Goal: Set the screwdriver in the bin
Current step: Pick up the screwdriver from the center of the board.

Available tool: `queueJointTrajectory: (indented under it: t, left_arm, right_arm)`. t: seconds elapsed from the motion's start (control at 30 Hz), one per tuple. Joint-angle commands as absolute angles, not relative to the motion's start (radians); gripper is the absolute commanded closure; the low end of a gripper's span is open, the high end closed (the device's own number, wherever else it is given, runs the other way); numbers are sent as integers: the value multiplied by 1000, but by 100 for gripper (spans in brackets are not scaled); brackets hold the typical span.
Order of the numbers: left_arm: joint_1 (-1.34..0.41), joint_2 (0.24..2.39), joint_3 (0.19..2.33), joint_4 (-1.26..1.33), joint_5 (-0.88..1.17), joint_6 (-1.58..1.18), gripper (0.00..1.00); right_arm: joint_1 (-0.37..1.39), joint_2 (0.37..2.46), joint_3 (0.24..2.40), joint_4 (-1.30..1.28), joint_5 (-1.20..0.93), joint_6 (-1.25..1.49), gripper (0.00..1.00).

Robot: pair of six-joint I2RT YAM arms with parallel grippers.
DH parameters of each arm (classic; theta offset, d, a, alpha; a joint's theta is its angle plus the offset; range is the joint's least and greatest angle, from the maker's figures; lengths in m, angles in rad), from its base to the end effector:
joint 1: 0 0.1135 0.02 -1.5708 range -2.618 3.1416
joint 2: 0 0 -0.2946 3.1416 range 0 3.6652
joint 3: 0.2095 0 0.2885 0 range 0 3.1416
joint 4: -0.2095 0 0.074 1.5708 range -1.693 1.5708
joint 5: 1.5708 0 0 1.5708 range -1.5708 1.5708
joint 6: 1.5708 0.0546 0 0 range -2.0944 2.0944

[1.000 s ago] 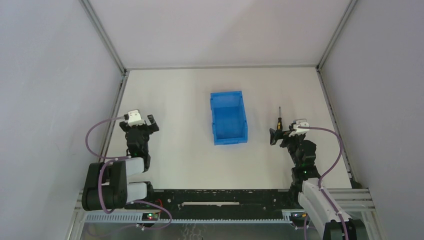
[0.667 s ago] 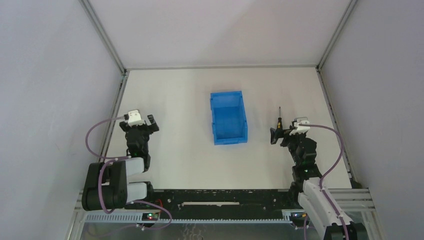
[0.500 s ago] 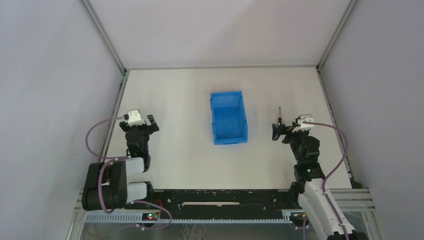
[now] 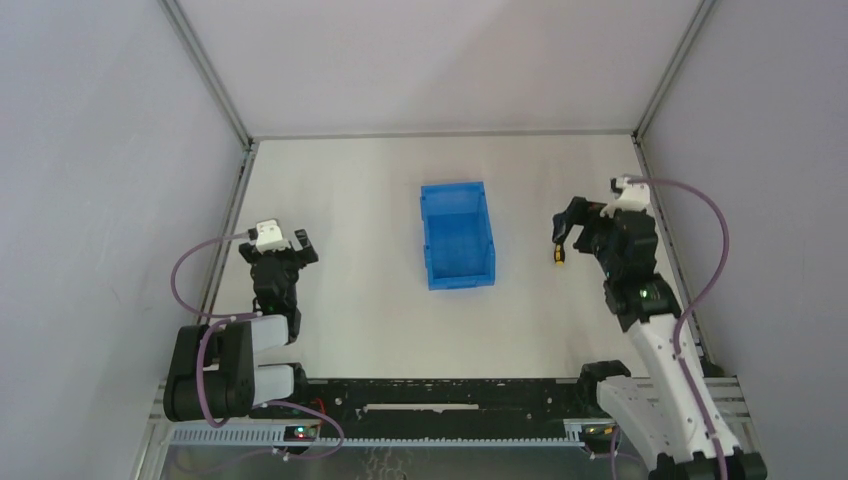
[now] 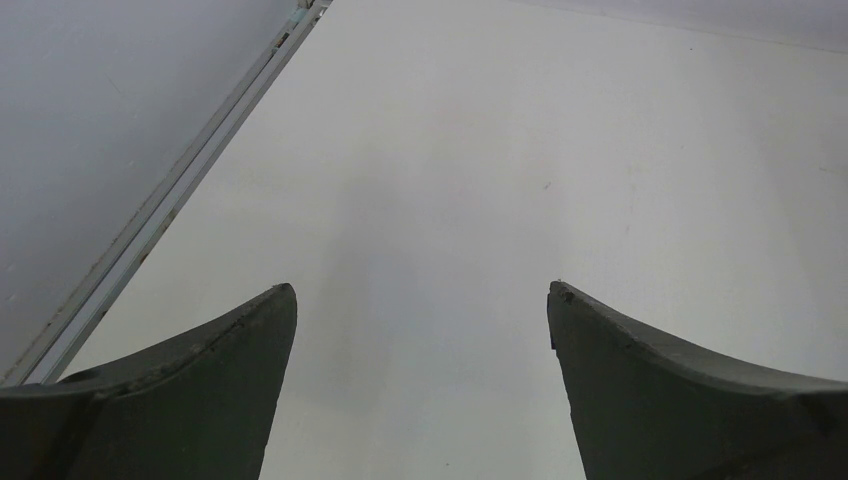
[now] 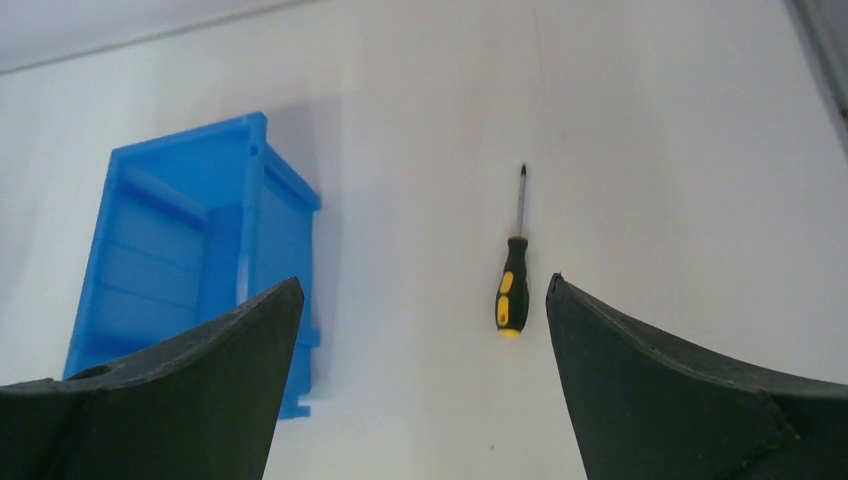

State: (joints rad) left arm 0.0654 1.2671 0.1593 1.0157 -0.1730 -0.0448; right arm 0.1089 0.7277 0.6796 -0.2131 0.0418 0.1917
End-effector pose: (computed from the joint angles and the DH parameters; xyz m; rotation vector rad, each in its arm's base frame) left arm 0.2377 0.0250 0.1572 -0.2223 1.6490 0.1594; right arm 0.2080 0.0204 0.3226 0.1054 1.8322 0.1730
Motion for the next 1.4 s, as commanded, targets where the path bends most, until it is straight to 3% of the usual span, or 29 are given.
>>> queueJointTrajectory:
  t: [0.0, 0.13, 0.37, 0.83, 1.37]
  left_arm:
    - [60, 1258, 192, 1052, -182, -28, 0]
    - [59, 1257, 193, 1052, -182, -28, 0]
    - [60, 1258, 192, 1052, -181, -29, 0]
    - [60, 1258, 193, 1052, -182, -28, 0]
    - [59, 1257, 192, 1052, -182, -29, 0]
  right_arm:
    - [120, 895, 897, -601, 91, 309, 0]
    - [133, 1041, 1070, -802, 85, 282, 0]
    - [145, 1185, 1212, -918, 147, 234, 0]
    - [103, 1345, 1239, -810, 133, 157, 0]
    - [51, 1679, 1239, -688, 66, 132, 1]
